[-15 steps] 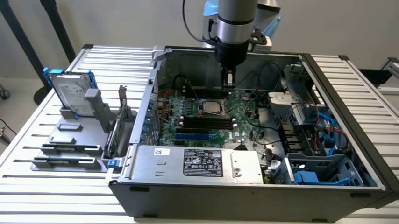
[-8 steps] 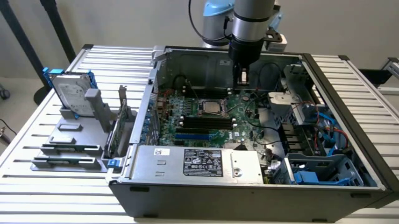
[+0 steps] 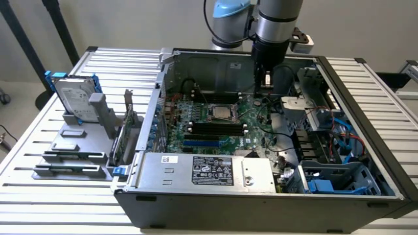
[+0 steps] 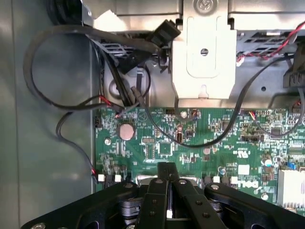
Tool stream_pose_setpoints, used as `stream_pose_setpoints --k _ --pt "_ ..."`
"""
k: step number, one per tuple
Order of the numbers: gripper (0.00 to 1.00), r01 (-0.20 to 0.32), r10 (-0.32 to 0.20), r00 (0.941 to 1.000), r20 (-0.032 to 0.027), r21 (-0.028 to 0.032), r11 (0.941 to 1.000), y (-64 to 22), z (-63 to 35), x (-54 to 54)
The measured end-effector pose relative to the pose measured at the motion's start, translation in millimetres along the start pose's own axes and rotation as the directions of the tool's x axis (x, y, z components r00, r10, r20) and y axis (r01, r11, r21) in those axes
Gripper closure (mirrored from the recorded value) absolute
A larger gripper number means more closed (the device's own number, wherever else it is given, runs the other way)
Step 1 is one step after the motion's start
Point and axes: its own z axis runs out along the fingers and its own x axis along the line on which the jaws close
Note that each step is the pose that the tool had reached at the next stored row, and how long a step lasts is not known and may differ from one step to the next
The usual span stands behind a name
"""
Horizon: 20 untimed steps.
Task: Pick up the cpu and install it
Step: 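Close the cpu cover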
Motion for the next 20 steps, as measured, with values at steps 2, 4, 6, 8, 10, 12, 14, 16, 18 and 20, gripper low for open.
stream_pose_setpoints --k 2,4,6,8,10,12,14,16,18,20 --pt "0.89 0.000 0.000 1.0000 0.0000 0.0000 1.0000 2.3 0.5 0.0" --pt "0.89 0.000 0.000 1.0000 0.0001 0.0000 1.0000 3.6 3.0 -0.1" --pt "0.89 0.000 0.000 1.0000 0.0001 0.0000 1.0000 4.2 6.6 -0.3" --pt "0.89 0.000 0.000 1.0000 0.0000 0.0000 1.0000 4.1 10.2 -0.5" --pt "0.89 0.000 0.000 1.0000 0.0002 0.0000 1.0000 4.1 13.8 -0.7" --pt "0.89 0.000 0.000 1.0000 0.0000 0.0000 1.0000 3.9 17.5 -0.9" --pt "0.89 0.000 0.000 1.0000 0.0001 0.0015 1.0000 3.8 20.5 -1.1" --pt "0.89 0.000 0.000 1.0000 0.0004 0.0102 0.9999 3.8 21.9 -1.4" --pt "0.89 -0.002 0.002 1.0000 0.0010 0.0340 0.9994 3.8 22.0 -1.6" --pt "0.89 -0.004 0.004 1.0000 0.0014 0.0584 0.9983 3.8 21.9 -2.2"
